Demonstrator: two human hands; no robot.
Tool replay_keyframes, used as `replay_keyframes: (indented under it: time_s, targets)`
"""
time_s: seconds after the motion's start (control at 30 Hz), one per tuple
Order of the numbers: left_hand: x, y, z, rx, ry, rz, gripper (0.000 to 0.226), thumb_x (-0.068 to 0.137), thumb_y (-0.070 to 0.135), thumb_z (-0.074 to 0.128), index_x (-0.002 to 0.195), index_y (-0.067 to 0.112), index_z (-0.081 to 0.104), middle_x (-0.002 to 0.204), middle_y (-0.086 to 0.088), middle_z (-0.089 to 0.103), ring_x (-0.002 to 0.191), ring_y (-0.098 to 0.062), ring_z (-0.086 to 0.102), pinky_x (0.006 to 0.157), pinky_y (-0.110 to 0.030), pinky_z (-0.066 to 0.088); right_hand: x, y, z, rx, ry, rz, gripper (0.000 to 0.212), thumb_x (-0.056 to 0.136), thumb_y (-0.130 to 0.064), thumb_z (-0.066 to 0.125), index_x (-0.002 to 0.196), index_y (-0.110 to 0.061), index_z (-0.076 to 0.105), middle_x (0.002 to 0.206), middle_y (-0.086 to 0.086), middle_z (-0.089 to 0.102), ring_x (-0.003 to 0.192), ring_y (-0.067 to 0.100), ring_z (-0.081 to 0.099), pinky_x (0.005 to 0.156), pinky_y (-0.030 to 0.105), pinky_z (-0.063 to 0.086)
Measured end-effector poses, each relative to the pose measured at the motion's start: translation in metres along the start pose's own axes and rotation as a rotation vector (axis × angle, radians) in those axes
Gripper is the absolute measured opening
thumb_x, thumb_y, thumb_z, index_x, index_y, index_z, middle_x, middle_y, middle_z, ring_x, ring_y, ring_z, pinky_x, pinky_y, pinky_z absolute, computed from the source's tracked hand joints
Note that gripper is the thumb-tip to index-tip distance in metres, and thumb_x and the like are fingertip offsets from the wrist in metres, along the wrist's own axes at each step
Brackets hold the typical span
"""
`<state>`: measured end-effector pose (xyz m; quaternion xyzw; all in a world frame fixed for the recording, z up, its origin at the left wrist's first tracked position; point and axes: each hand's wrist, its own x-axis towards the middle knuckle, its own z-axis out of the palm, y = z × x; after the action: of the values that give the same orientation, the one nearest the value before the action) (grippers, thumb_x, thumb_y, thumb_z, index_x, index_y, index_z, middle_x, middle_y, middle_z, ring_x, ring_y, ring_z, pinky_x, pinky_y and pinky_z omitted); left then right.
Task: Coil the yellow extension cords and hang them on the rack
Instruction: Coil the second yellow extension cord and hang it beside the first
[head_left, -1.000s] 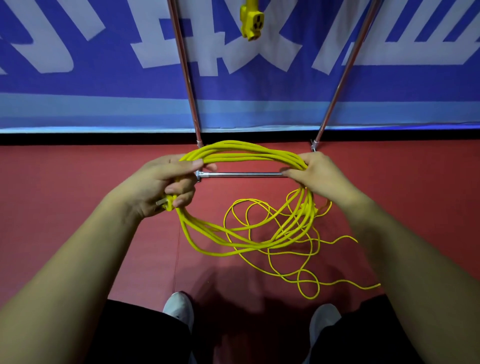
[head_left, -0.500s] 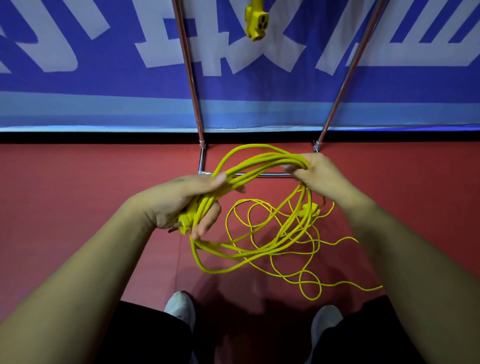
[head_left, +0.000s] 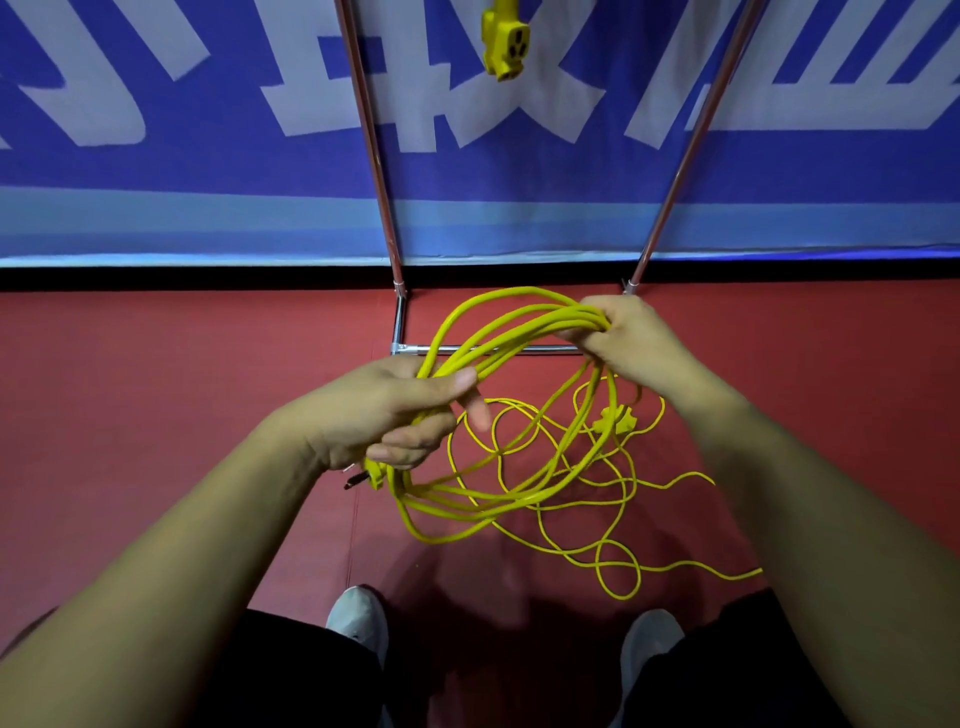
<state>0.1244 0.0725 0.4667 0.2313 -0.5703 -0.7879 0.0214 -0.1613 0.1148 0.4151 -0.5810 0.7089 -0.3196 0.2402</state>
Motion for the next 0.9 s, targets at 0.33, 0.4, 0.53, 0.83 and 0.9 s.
replay_keyframes:
  time_s: [0.33, 0.4, 0.53, 0.83, 0.9]
  targets:
    - [-0.007, 0.012, -0.022, -0.365, 0.098, 0.215, 0.027, 0.094, 0.031, 0.049, 0.072, 0.016, 0.050, 0.041, 0.012, 0.032, 0.026, -0.002, 0.023, 0.036, -0.020, 0.014, -0.001, 0.041, 0.010, 0.024, -0.051, 0.093, 0.011, 0.082, -0.017, 0.073, 0.076, -0.024, 0.067, 0.063, -0.004, 0.063, 0.055, -0.003, 0.051, 0.062, 0.026, 0.043]
    - [-0.009, 0.016, -0.029, -0.419, 0.119, 0.237, 0.029, 0.096, 0.027, 0.038, 0.072, 0.016, 0.048, 0.041, 0.012, 0.023, 0.028, -0.005, 0.014, 0.038, -0.023, 0.009, -0.006, 0.060, 0.014, -0.036, -0.077, 0.198, 0.015, 0.083, -0.014, 0.071, 0.071, -0.020, 0.066, 0.064, 0.003, 0.062, 0.058, 0.009, 0.053, 0.062, 0.030, 0.042]
    - [-0.010, 0.019, -0.038, -0.444, 0.184, 0.264, 0.021, 0.092, 0.021, 0.038, 0.074, 0.015, 0.046, 0.043, 0.010, 0.025, 0.030, -0.007, 0.016, 0.040, -0.026, 0.008, -0.020, 0.069, 0.030, -0.009, -0.302, 0.359, 0.022, 0.088, -0.015, 0.067, 0.067, -0.018, 0.059, 0.062, 0.001, 0.060, 0.046, 0.006, 0.042, 0.045, 0.021, 0.031]
    - [0.000, 0.008, -0.040, -0.040, 0.640, 0.187, 0.018, 0.094, 0.014, 0.054, 0.080, 0.004, 0.059, 0.047, -0.003, 0.053, 0.042, -0.018, 0.056, 0.042, -0.022, 0.044, -0.028, -0.039, 0.039, -0.157, -0.484, 0.015, 0.016, 0.087, -0.022, 0.068, 0.074, -0.014, 0.064, 0.050, 0.000, 0.058, 0.037, 0.002, 0.043, 0.046, 0.018, 0.032]
    - [0.003, 0.003, -0.034, -0.108, 0.591, 0.098, 0.016, 0.094, 0.012, 0.054, 0.088, -0.001, 0.060, 0.066, -0.014, 0.070, 0.063, -0.024, 0.071, 0.061, -0.027, 0.058, -0.037, -0.071, 0.026, -0.029, -0.622, -0.041, 0.010, 0.086, -0.020, 0.070, 0.081, -0.011, 0.072, 0.051, -0.001, 0.057, 0.039, 0.003, 0.039, 0.042, 0.017, 0.029]
